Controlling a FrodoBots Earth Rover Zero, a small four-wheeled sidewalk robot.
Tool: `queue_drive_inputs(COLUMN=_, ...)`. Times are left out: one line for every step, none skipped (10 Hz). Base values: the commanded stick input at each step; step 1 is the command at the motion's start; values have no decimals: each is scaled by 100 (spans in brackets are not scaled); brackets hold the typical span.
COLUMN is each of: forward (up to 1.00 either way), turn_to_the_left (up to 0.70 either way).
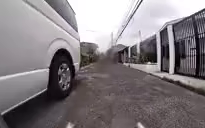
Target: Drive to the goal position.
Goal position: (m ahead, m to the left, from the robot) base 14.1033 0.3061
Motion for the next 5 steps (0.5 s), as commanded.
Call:
queue_drive_inputs(forward=70, turn_to_the_left=0)
queue_drive_inputs(forward=70, turn_to_the_left=0)
queue_drive_inputs(forward=70, turn_to_the_left=0)
queue_drive_inputs(forward=70, turn_to_the_left=0)
queue_drive_inputs(forward=70, turn_to_the_left=0)
